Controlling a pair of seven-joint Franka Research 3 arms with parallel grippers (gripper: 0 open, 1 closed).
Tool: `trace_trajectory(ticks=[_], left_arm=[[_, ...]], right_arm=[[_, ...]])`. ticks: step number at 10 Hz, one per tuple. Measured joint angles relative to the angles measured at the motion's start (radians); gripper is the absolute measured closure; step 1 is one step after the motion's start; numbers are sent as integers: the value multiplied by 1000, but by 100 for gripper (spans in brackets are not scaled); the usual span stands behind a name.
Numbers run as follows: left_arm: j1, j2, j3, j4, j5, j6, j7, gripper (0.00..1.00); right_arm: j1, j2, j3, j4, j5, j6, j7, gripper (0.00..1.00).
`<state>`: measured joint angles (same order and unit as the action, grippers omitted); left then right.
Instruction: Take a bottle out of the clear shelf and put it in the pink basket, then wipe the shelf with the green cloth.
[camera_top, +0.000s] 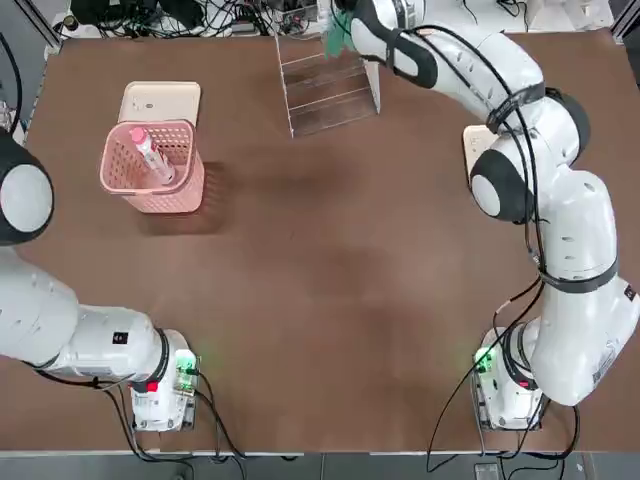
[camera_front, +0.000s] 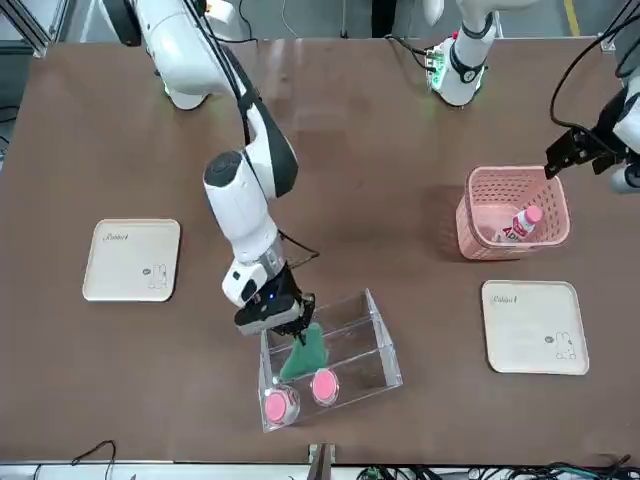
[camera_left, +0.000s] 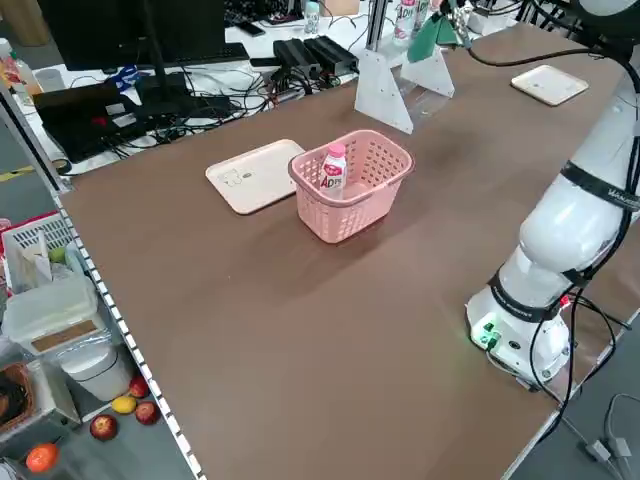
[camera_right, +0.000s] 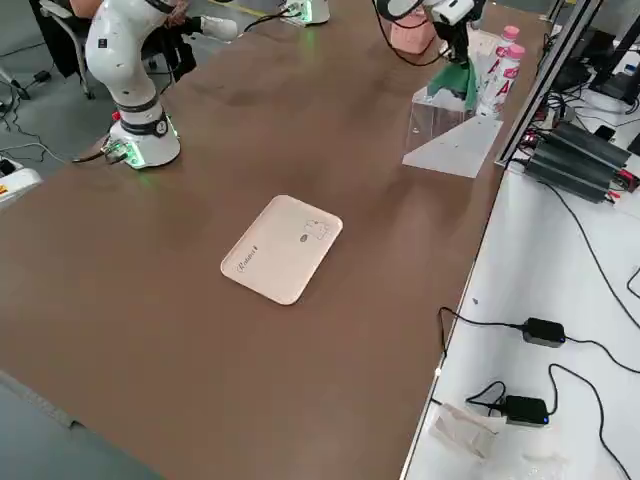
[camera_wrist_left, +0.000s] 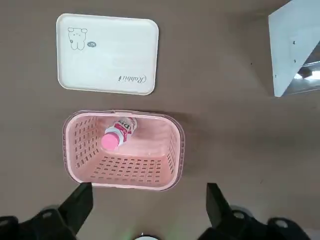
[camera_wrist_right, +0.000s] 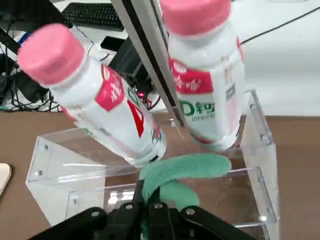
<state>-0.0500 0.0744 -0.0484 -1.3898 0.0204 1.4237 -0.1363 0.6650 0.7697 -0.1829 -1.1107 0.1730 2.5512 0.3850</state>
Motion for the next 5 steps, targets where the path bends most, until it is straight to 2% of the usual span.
trace_trajectory(ticks=[2, 5], left_arm=[[0, 0, -5, 0, 0, 0, 0, 0], [0, 0, -6, 0, 0, 2, 0, 0]], right_arm=[[-1, 6, -8, 7, 0, 2, -5, 95], [8, 70, -7, 7, -5, 78, -7, 95]])
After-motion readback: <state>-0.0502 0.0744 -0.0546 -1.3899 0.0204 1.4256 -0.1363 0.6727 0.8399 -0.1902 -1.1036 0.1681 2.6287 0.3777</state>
